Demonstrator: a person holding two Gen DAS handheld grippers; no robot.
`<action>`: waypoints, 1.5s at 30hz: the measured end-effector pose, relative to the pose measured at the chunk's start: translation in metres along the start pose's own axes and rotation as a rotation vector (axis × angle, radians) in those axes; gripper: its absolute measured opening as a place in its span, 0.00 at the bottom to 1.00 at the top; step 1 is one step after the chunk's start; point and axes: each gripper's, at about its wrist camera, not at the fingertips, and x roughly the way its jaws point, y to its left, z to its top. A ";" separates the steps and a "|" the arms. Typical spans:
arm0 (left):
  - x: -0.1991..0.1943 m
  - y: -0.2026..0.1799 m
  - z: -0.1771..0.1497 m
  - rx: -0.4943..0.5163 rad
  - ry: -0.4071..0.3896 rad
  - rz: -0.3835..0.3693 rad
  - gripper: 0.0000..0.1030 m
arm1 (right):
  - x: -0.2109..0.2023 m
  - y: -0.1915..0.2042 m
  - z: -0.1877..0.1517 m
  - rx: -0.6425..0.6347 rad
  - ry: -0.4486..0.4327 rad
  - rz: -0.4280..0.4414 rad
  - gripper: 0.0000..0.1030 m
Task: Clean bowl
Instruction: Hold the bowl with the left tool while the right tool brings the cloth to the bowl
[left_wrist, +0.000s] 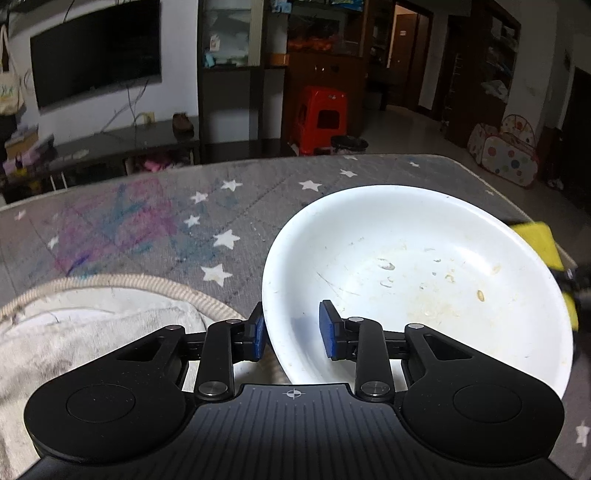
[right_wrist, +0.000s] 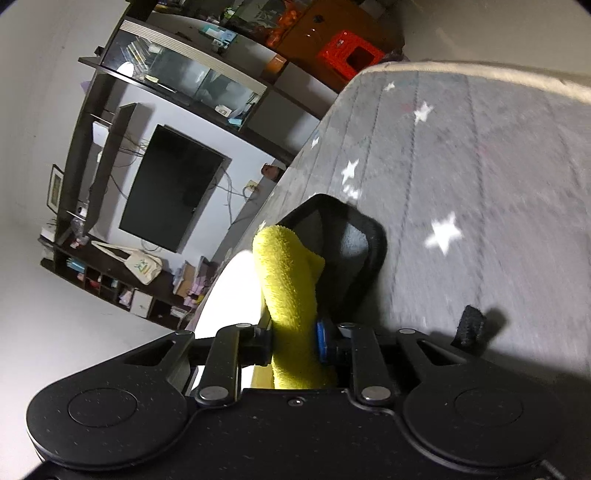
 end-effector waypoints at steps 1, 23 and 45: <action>-0.002 -0.006 0.001 -0.014 0.008 -0.003 0.30 | -0.004 0.000 -0.003 -0.005 -0.012 -0.008 0.23; -0.056 -0.258 0.021 0.006 0.030 -0.012 0.28 | -0.007 0.015 -0.007 -0.101 -0.075 -0.085 0.24; -0.024 -0.449 0.061 0.128 0.000 -0.003 0.33 | 0.009 0.011 0.005 0.025 -0.108 -0.002 0.21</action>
